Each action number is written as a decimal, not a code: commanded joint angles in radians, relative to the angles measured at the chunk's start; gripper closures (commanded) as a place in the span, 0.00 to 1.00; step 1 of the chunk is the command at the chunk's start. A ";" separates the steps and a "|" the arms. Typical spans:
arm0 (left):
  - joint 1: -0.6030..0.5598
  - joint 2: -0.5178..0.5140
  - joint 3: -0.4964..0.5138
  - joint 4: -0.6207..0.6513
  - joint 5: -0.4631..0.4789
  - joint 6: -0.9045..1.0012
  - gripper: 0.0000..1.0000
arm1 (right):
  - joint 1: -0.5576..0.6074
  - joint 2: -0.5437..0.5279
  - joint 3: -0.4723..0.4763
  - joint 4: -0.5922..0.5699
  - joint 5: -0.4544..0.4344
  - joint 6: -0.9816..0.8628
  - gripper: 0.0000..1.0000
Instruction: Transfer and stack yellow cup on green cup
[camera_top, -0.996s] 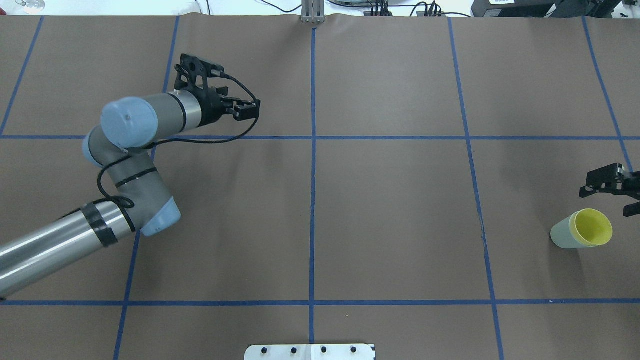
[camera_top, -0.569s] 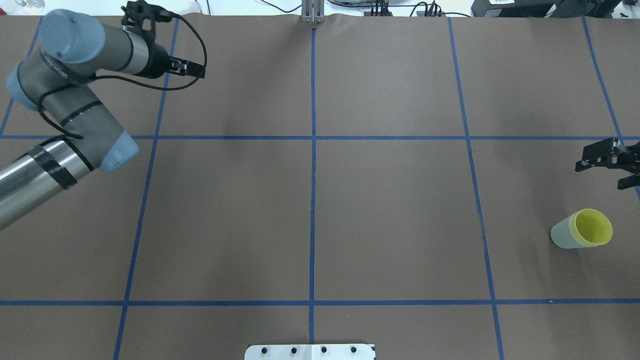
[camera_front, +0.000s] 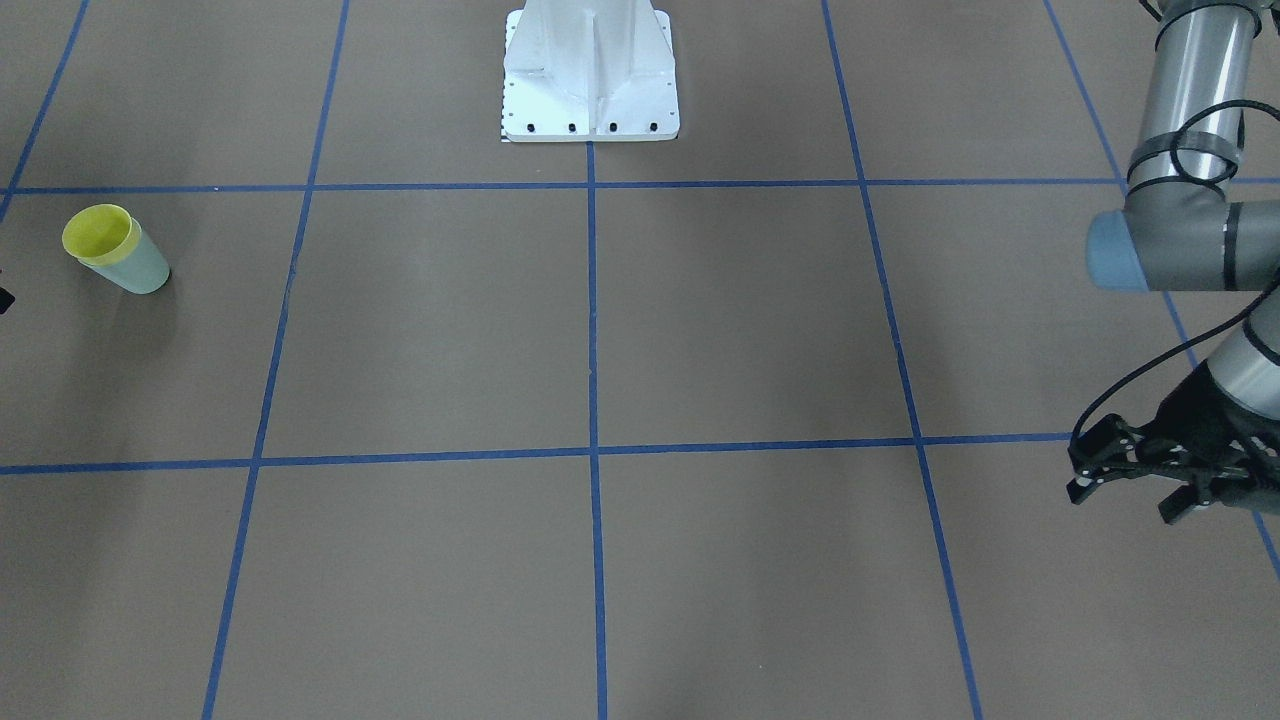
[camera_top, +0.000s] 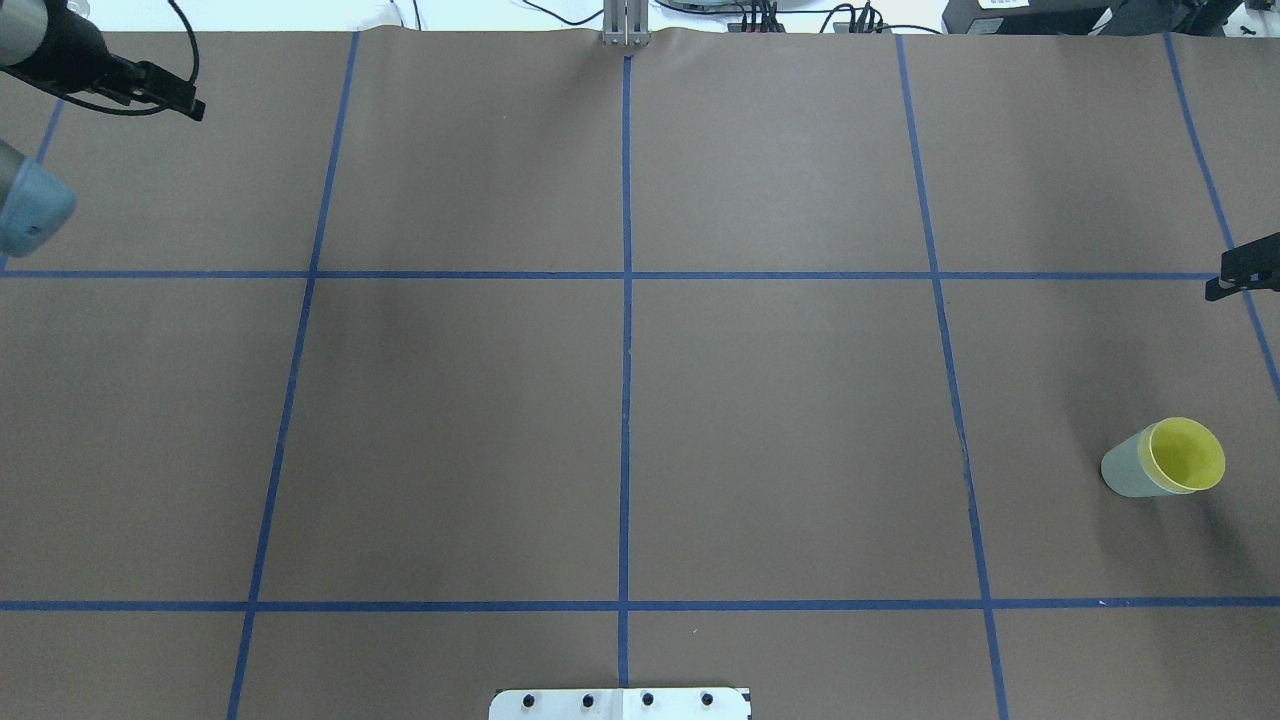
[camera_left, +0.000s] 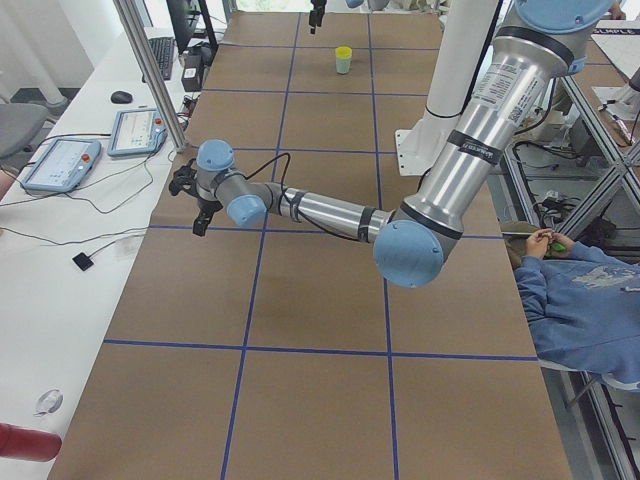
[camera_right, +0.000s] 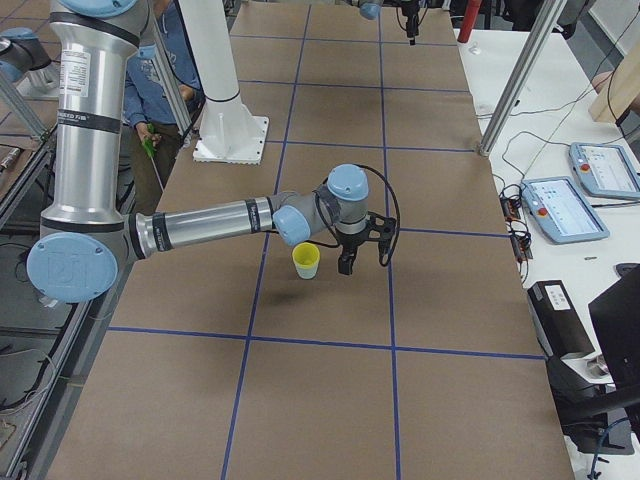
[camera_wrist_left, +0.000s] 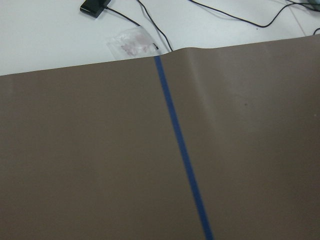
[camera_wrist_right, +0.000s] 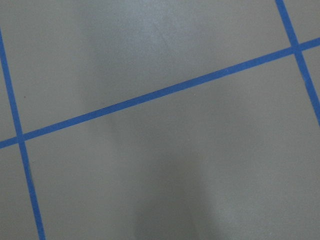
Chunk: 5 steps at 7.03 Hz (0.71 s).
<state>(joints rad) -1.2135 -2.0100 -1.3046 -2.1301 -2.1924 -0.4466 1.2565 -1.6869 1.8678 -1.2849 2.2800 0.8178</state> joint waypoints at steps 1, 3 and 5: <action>-0.091 0.092 -0.033 0.204 -0.056 0.324 0.00 | 0.072 0.026 -0.001 -0.112 0.009 -0.151 0.00; -0.252 0.173 -0.054 0.232 -0.276 0.341 0.00 | 0.124 0.029 -0.009 -0.212 0.007 -0.303 0.00; -0.354 0.265 -0.157 0.275 -0.194 0.338 0.00 | 0.200 0.026 -0.068 -0.261 0.007 -0.466 0.00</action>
<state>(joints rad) -1.5115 -1.8088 -1.3997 -1.8717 -2.4482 -0.1107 1.4100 -1.6611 1.8443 -1.5185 2.2871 0.4606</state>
